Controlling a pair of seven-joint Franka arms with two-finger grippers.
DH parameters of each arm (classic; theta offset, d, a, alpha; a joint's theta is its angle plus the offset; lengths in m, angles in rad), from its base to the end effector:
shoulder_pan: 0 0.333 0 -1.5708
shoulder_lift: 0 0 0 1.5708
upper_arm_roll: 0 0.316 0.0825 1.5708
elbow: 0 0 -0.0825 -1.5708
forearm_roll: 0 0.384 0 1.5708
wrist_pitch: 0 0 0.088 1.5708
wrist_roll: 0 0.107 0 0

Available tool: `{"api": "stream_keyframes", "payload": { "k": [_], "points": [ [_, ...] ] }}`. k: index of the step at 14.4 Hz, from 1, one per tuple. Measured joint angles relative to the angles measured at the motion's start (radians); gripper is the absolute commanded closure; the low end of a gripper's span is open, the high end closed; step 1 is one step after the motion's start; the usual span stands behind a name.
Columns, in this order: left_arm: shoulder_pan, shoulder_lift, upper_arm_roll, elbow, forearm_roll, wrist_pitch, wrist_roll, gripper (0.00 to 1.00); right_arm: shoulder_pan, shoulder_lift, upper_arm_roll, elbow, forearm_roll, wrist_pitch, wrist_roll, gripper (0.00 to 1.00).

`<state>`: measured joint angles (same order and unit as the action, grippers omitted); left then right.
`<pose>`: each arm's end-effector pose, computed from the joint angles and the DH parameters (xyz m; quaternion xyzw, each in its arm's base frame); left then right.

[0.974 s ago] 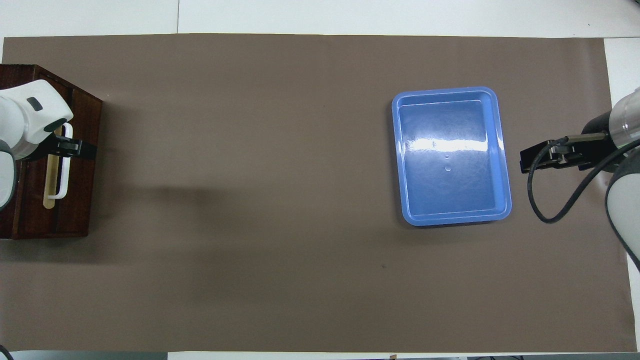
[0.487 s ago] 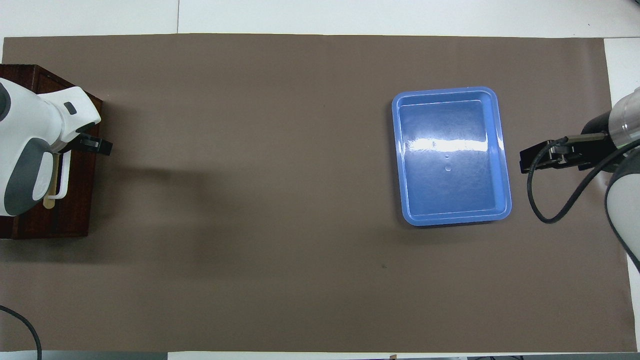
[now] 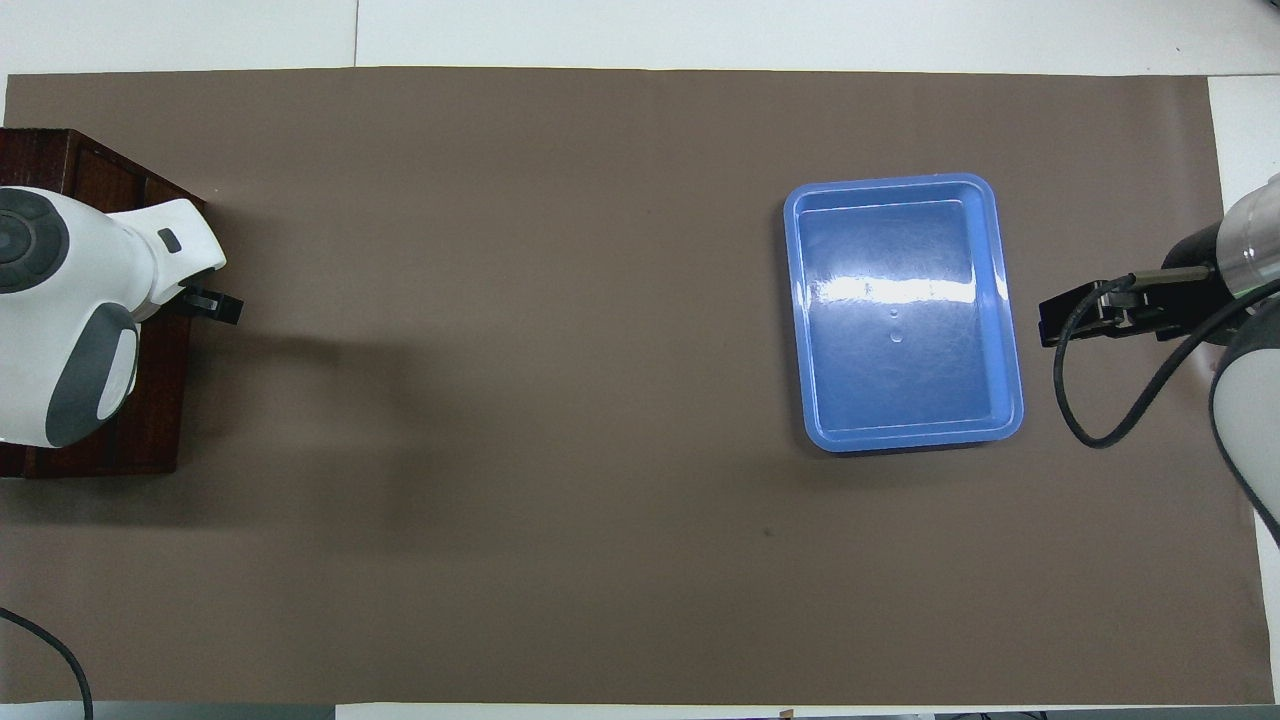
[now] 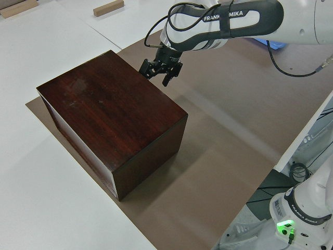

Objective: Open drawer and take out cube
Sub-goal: 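Pull the drawer's white handle outward with the left gripper, then lower the left gripper into the drawer and grasp the yellow cube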

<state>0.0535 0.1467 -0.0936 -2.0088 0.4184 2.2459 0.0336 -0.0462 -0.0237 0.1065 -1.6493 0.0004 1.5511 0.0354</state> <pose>0.5922 -0.0107 0.3940 -0.9732 0.1574 -0.0458 0.1611 0.5417 0.0334 0.5989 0.9992 0.0124 -0.0372 0.0028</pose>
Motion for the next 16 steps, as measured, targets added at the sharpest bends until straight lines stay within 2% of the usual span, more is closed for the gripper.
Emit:
{"api": "stream_keyframes", "payload": {
  "k": [7,14,16],
  "points": [
    [-0.235,-0.001,-0.009,0.020,-0.047,-0.062,-0.400,0.00,0.000,0.000,0.000,0.000,0.000,0.000,-0.003,0.00],
    [-0.285,0.002,-0.010,0.078,-0.144,-0.134,-0.464,0.00,0.000,0.000,0.001,0.000,0.000,-0.001,-0.009,0.00],
    [-0.281,0.004,0.000,0.169,-0.192,-0.262,-0.467,0.00,0.000,0.000,0.001,0.000,0.000,-0.001,-0.009,0.00]
  ]
}}
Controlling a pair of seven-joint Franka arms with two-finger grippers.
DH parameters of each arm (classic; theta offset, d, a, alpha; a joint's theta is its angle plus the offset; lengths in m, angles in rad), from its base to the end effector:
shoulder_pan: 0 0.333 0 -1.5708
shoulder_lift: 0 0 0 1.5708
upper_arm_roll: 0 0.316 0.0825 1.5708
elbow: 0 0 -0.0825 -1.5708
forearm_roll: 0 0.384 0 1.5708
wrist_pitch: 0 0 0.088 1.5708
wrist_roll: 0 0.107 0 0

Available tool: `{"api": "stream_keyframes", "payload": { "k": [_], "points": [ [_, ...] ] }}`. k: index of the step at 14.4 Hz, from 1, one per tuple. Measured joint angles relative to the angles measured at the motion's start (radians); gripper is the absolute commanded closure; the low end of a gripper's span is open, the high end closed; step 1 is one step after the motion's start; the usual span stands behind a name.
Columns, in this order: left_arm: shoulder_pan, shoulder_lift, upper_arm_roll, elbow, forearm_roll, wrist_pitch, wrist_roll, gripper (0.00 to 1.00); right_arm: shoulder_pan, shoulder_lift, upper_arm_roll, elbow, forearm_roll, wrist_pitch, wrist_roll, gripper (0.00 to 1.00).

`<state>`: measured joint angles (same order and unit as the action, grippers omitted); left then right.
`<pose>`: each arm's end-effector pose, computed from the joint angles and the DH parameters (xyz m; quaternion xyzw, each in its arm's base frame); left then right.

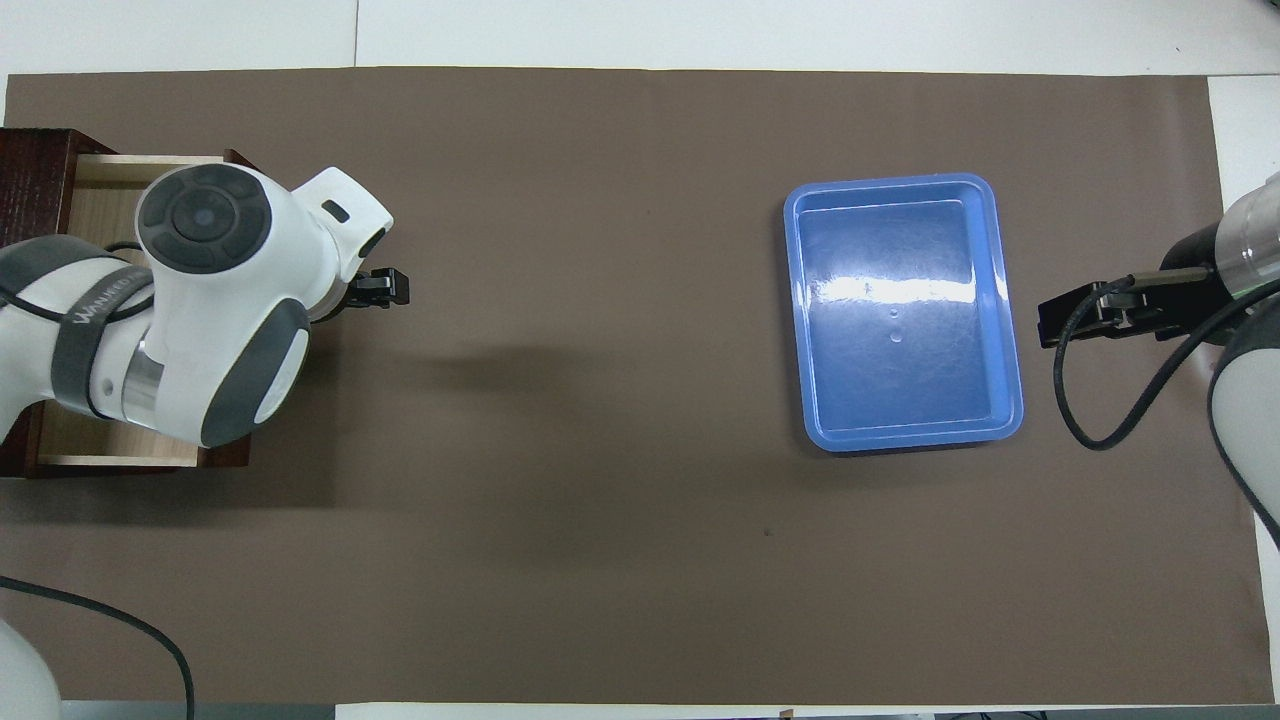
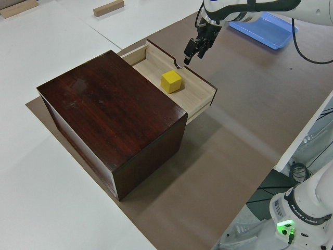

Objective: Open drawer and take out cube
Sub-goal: 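Lower the left gripper into the drawer and grasp the yellow cube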

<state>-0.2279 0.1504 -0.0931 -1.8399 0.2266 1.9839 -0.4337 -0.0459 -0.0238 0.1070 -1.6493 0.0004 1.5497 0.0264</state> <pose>0.5755 -0.1742 0.4461 -0.9953 -0.0109 -0.0331 0.0907 0.5415 0.0338 0.5988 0.9991 0.0173 -0.0379 0.0027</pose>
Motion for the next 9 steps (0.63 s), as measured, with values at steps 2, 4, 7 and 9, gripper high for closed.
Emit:
{"api": "stream_keyframes", "payload": {
  "k": [2,4,7,9],
  "points": [
    [0.024,0.000,0.012,0.152,-0.048,-0.167,-0.021,0.00,0.000,0.000,0.000,0.000,0.000,0.000,0.000,0.00],
    [0.114,-0.006,0.017,0.242,-0.107,-0.235,-0.063,0.00,0.000,0.000,-0.001,0.000,0.000,0.000,0.000,0.00],
    [0.270,-0.013,0.022,0.256,-0.157,-0.247,-0.169,0.00,0.000,0.000,-0.001,0.000,0.000,0.000,0.000,0.00],
    [0.323,-0.021,0.023,0.209,-0.164,-0.216,-0.280,0.00,0.000,0.000,-0.001,0.000,0.000,0.000,0.000,0.00]
  ]
}}
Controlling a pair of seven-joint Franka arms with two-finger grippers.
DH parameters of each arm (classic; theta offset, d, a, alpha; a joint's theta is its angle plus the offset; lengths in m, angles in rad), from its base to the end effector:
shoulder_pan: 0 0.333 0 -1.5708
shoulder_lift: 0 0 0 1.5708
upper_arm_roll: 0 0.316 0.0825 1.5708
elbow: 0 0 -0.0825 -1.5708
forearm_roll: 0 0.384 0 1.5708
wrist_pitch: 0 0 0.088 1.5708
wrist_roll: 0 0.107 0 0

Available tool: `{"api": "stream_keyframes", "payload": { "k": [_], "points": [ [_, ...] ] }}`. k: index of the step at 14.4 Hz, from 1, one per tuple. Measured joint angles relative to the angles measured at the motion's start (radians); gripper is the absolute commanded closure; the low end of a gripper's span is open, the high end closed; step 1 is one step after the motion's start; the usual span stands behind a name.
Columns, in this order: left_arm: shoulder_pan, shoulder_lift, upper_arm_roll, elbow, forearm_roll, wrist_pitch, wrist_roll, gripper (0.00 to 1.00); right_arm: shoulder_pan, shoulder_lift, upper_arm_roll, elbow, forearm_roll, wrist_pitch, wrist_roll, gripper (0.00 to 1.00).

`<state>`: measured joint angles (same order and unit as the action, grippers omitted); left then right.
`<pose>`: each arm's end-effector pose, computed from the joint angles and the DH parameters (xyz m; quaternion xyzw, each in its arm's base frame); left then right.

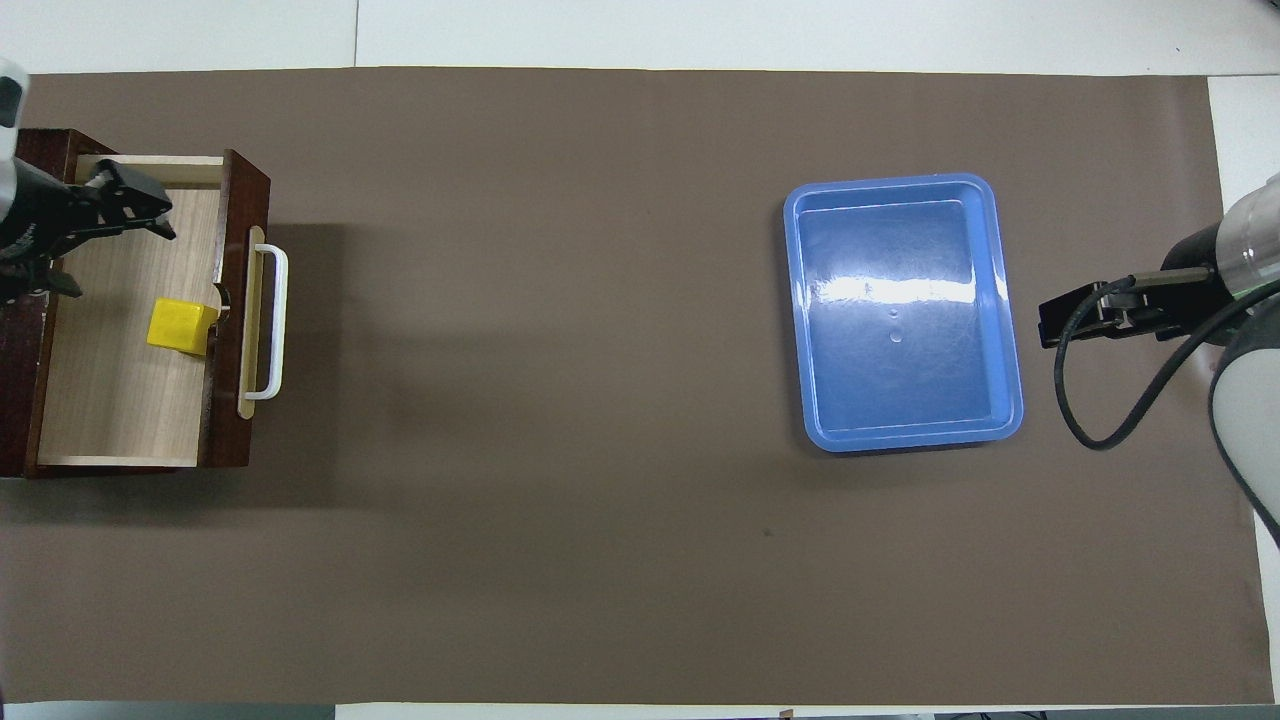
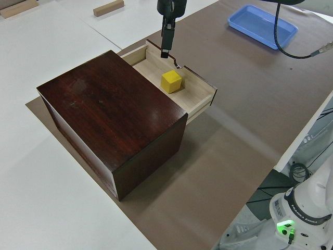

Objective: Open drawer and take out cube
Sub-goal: 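Lower the left gripper into the drawer and grasp the yellow cube, then lift the yellow cube out of the drawer with the left gripper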

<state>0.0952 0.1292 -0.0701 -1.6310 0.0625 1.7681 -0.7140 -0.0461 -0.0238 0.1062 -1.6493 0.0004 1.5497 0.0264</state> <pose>0.6036 0.0228 0.5385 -0.9342 -0.3558 -0.0127 0.0232 0.5416 0.0333 0.5988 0.9991 0.0168 -0.0379 0.0027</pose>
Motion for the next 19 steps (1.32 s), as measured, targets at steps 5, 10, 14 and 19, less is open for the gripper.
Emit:
{"api": "stream_keyframes", "payload": {
  "k": [5,10,14,19],
  "points": [
    [0.006,-0.094,-0.001,-0.302,-0.001,0.216,-0.342,0.00,-0.001,0.000,-0.003,0.000,0.000,0.000,-0.007,0.00],
    [0.018,-0.102,-0.001,-0.387,-0.001,0.344,-0.528,0.05,-0.002,0.000,-0.004,0.000,0.000,0.000,-0.029,0.00],
    [0.018,-0.095,-0.002,-0.420,-0.001,0.381,-0.580,0.97,-0.002,0.000,-0.008,0.000,0.000,-0.001,-0.030,0.00],
    [0.017,-0.074,-0.002,-0.248,-0.001,0.211,-0.590,1.00,-0.002,0.000,-0.008,-0.001,0.000,-0.018,-0.030,0.00]
  ]
}}
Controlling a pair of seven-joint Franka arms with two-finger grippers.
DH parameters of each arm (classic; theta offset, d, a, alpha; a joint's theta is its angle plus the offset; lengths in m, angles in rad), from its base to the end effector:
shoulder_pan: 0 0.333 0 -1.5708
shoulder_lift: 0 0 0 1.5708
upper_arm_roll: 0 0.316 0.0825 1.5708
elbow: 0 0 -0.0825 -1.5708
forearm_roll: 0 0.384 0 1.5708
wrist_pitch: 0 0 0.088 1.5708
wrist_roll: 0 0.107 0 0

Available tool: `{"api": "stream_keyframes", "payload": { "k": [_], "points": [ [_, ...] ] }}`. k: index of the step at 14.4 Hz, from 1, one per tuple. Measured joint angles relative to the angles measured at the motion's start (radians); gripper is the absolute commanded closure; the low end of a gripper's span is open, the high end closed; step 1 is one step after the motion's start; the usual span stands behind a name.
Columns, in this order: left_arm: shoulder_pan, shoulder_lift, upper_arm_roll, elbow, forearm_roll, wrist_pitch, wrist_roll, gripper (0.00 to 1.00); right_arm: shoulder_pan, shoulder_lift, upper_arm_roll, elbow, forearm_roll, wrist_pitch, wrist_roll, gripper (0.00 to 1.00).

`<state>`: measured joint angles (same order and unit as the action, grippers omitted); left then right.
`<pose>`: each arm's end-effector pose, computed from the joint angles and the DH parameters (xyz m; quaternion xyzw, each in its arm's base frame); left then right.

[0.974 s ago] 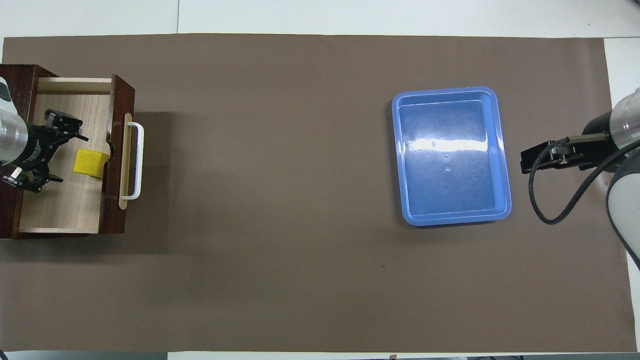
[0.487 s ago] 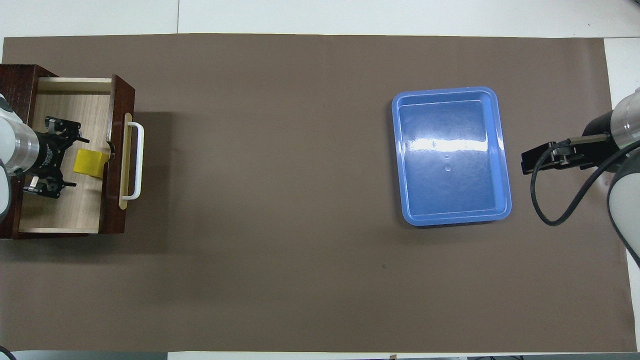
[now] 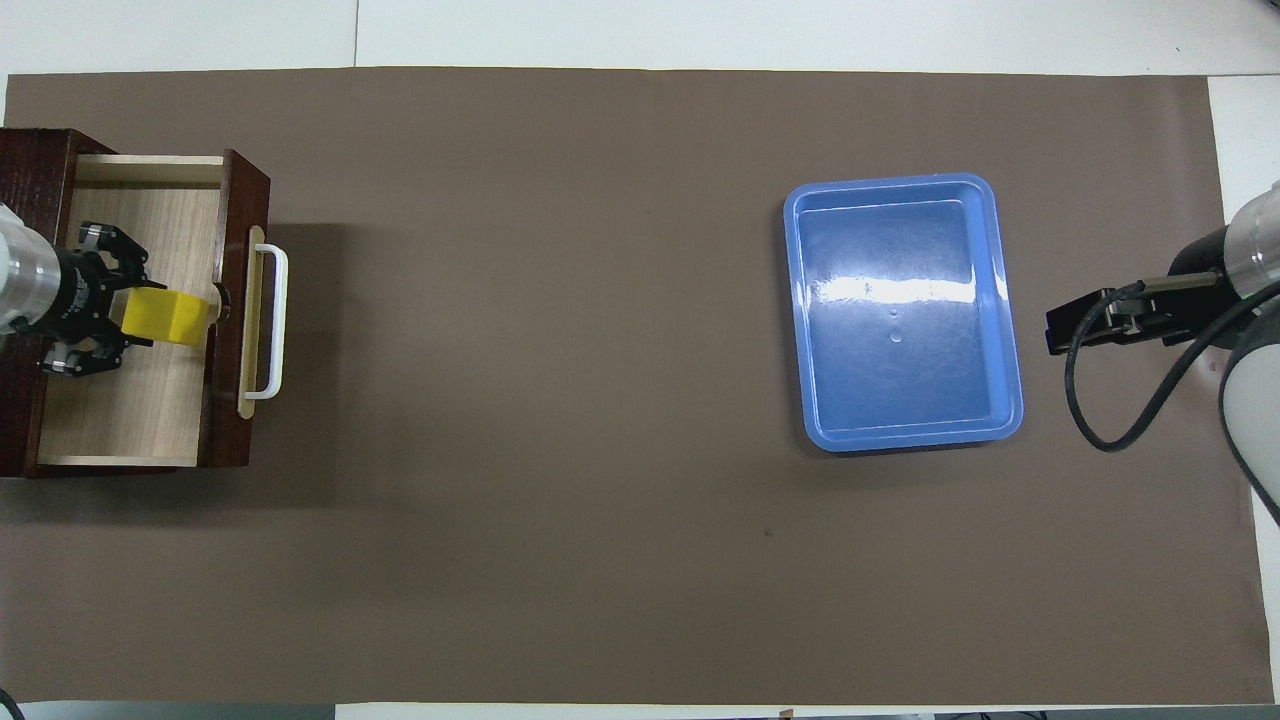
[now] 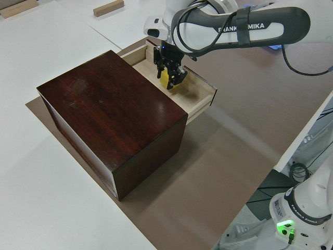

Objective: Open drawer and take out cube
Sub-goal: 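Lift the yellow cube out of the drawer with the left gripper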

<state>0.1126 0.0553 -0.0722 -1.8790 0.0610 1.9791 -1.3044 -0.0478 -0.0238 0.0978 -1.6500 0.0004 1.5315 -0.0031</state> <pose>0.5801 0.0280 0.4818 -0.7889 -0.6136 -0.0337 0.0079 0.5397 0.0277 0.5971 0.9985 0.0264 -0.0474 0.0021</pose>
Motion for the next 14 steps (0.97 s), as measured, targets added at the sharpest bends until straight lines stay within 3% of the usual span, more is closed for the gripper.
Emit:
{"api": "stream_keyframes", "payload": {
  "k": [2,4,9,14],
  "points": [
    [-0.009,0.008,-0.010,0.132,-0.003,-0.118,-0.073,1.00,0.000,0.000,0.001,0.000,0.000,0.000,0.000,0.00],
    [-0.063,0.009,-0.019,0.173,-0.005,-0.149,-0.228,1.00,0.000,0.000,0.001,0.000,0.000,0.000,0.000,0.00],
    [-0.289,0.024,-0.032,0.168,-0.017,-0.164,-0.619,1.00,0.000,0.000,0.002,0.000,0.000,0.000,0.000,0.00],
    [-0.460,0.058,-0.033,0.134,-0.075,-0.133,-0.859,1.00,0.001,-0.002,0.003,-0.020,0.008,0.004,0.017,0.00]
  ]
}}
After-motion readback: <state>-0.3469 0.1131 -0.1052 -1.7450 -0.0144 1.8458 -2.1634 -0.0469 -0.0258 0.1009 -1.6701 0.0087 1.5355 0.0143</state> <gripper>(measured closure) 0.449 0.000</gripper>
